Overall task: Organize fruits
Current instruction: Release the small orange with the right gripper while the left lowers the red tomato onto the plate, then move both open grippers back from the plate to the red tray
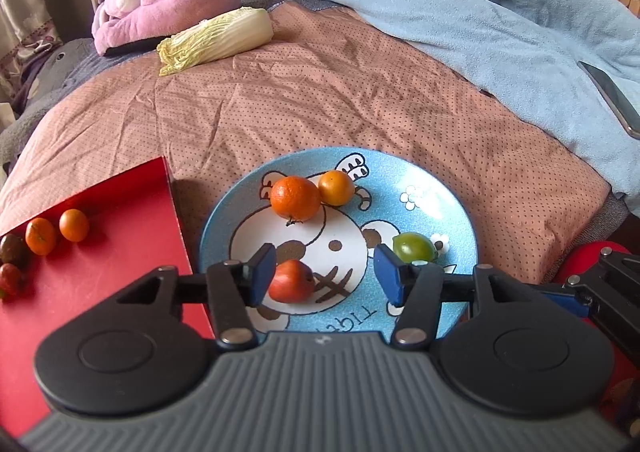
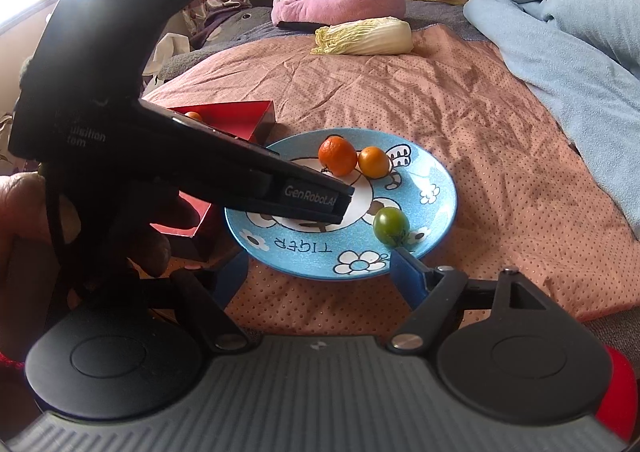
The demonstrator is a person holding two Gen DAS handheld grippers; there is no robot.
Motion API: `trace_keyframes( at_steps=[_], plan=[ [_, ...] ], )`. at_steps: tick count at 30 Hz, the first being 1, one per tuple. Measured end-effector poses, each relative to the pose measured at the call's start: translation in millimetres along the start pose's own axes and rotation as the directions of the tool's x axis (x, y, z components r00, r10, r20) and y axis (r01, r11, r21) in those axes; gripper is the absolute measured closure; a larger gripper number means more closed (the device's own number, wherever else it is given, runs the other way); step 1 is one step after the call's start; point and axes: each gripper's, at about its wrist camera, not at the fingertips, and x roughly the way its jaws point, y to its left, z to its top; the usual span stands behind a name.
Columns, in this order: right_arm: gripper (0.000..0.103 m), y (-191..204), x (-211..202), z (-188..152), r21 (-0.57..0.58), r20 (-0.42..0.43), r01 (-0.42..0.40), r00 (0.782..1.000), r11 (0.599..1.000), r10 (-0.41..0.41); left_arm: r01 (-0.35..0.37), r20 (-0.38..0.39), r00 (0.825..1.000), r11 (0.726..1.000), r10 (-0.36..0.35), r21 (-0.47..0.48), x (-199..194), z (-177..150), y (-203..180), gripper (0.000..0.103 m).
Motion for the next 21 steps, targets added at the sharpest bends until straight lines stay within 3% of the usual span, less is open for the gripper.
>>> trace_keyframes(
  at_steps=[21],
  plan=[
    [0.015,17.2,4.5,11.6,-0.038,-0.006,-0.011,1.000,0.999,0.011,-0.027,0.043,0.999,0.994,0.032,-0.108,-28.9,-7.4,43.6,0.046]
  ],
)
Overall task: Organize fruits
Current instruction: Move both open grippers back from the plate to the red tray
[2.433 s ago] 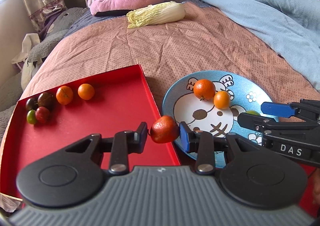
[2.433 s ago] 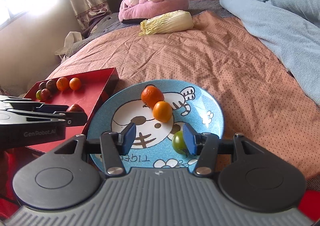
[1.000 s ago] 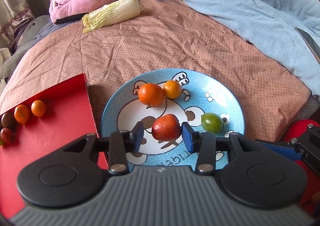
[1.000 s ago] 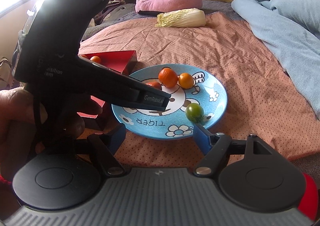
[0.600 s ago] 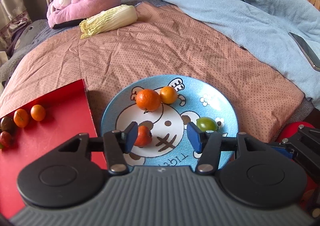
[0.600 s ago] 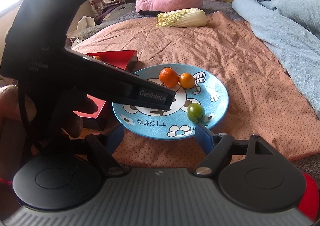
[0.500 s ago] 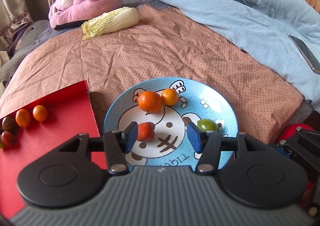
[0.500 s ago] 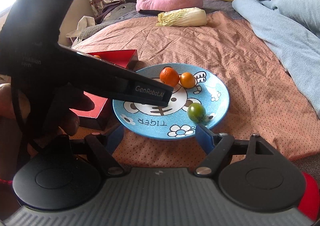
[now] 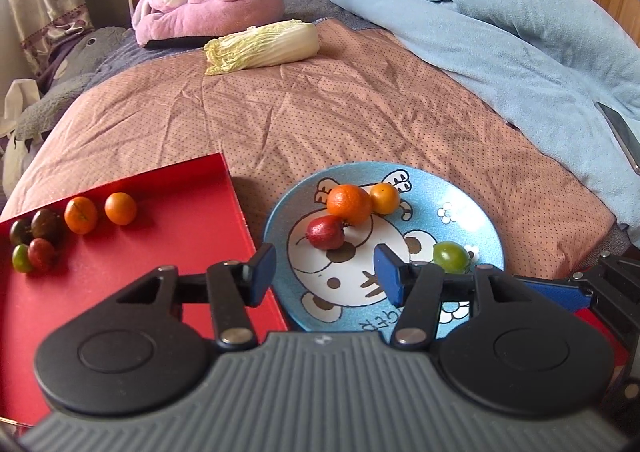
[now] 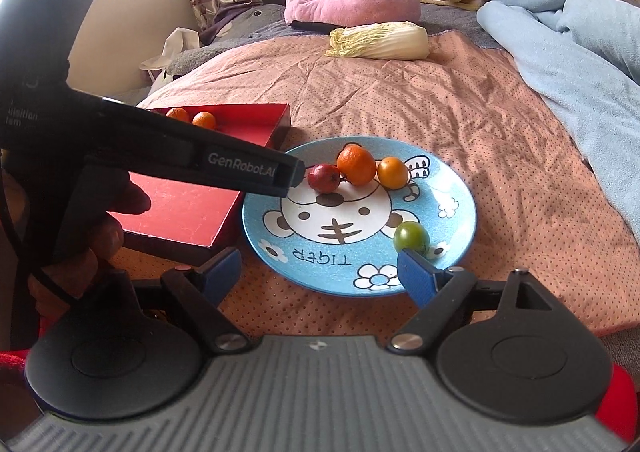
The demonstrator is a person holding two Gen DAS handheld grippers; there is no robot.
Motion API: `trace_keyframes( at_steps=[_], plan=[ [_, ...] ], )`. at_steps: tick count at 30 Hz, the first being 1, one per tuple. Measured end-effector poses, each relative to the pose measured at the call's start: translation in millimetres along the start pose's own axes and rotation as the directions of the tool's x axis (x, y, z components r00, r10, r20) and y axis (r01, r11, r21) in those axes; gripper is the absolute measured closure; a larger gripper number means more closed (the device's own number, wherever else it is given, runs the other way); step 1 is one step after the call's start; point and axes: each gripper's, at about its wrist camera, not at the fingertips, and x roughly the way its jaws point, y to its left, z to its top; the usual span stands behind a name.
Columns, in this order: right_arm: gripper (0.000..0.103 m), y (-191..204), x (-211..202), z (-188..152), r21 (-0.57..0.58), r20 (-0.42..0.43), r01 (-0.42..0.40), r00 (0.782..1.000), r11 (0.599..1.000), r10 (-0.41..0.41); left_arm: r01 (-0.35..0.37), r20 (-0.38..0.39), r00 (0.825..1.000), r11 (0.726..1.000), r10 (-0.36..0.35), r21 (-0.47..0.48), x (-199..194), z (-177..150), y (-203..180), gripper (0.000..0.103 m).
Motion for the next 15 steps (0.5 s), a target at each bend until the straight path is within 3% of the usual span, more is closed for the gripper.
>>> trace_keyframes(
  at_steps=[15],
  plan=[
    [0.015,23.4,9.8,31.6,-0.060,0.015,-0.028,0.999,0.998,0.029,-0.086,0.037,0.995,0.992,0.090,-0.094,-21.5,-13.7,57.9,0.046]
  ],
)
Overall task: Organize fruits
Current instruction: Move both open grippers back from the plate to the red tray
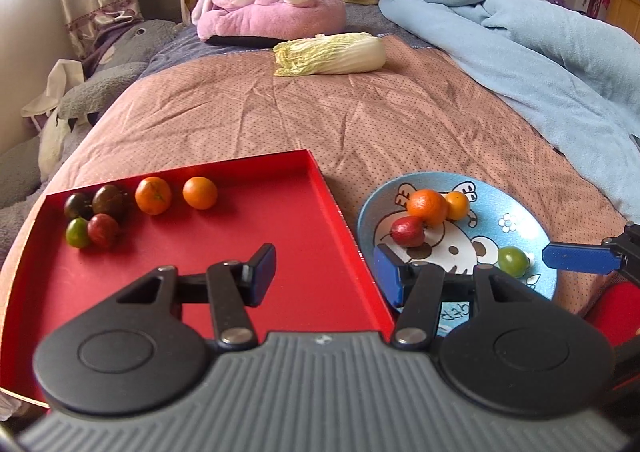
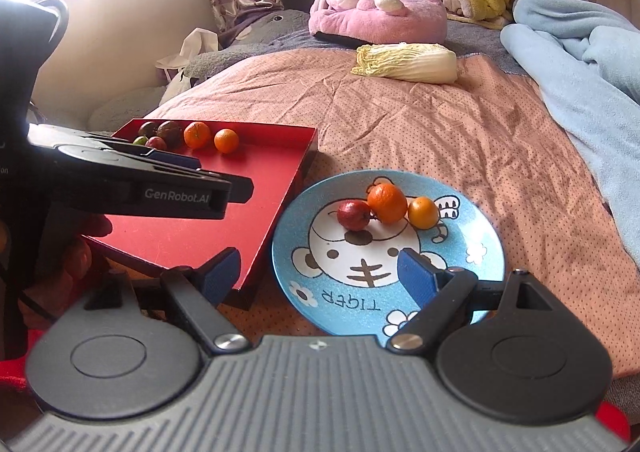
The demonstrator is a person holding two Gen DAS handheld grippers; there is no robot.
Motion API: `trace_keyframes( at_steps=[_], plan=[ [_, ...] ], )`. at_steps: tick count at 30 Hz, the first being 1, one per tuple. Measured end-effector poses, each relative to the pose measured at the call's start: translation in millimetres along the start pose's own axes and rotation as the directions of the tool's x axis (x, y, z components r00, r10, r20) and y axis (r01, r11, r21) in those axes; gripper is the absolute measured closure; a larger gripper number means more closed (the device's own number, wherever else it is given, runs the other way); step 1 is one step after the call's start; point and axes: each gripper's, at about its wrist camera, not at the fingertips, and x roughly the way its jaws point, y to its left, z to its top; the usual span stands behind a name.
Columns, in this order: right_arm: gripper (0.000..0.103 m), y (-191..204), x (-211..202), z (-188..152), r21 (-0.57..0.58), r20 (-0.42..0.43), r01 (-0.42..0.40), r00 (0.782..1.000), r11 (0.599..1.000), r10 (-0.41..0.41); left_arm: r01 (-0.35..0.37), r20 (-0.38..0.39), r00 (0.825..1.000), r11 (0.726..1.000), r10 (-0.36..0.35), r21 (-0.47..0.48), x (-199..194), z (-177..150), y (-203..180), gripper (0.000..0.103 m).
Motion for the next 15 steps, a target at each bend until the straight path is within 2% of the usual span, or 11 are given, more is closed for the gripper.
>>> trace_keyframes(
  at_steps=[8,15],
  plan=[
    [0.015,17.9,13.3,23.0,-0.042,0.006,-0.025,1.000,0.999,0.026,-0.061,0.011,0.998,0.995,0.062,-0.073,-7.1,-1.6,40.4,0.046],
    [0.015,41.3,33.7,45.7,-0.089,0.010,-0.062,0.998,0.994,0.063,-0.117,-0.011,0.993,0.986,0.117,-0.117,-6.7,-4.3,70.6,0.046]
  ],
)
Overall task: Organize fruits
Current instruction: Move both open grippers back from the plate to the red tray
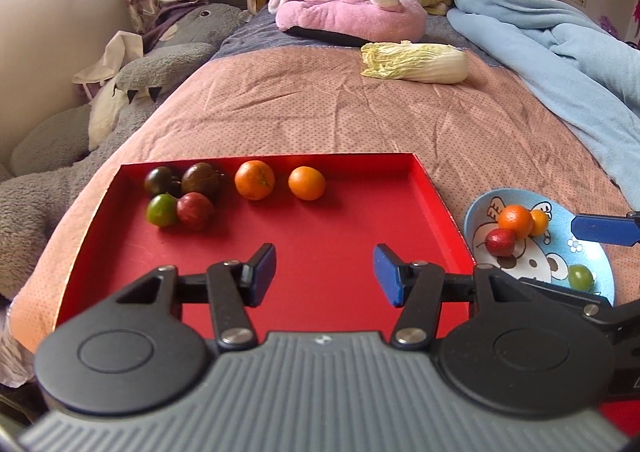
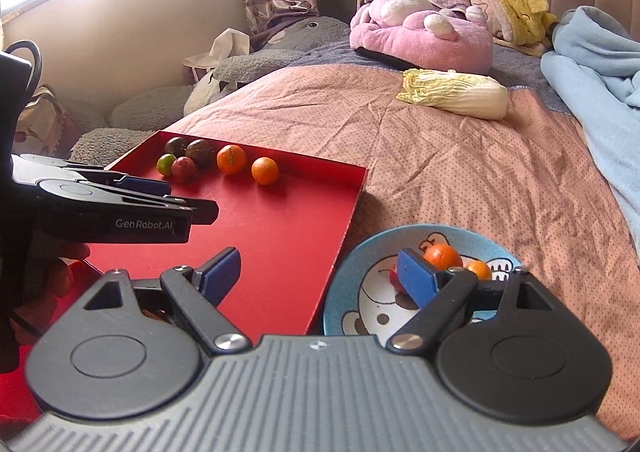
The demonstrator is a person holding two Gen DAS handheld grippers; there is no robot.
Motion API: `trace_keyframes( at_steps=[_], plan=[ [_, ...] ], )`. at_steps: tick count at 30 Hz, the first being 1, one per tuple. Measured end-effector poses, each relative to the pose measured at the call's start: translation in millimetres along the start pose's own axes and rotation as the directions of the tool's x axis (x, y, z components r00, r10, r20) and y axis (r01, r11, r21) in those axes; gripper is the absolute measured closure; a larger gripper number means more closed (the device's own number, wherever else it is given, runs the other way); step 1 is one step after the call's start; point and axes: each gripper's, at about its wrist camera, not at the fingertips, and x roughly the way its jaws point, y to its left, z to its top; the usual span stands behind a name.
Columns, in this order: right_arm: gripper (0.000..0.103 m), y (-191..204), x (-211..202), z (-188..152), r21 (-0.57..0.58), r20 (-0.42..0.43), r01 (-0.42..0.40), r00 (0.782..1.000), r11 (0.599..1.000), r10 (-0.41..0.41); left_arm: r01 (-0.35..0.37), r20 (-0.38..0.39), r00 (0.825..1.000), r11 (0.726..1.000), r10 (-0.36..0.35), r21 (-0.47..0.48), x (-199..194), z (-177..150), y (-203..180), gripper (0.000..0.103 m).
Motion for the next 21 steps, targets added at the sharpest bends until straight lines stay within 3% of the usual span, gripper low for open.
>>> trace_keyframes(
  at_steps=[11,21],
  plan=[
    [0.016,35.3,53.6,42.8,-0.080,-0.002,-0.062,0.998,0.995,0.062,-0.062,-0.006,0.998,0.996,0.062,-0.062,4.0,-4.7,42.1,0.046],
    [0.045,51.6,139.2,76.9,-0.065,-0.072,-0.089,0.994,0.994,0.084,-0.092,-0.025,0.996,0.987,0.090,-0.129,12.6,-6.0,81.1,0.046]
  ],
)
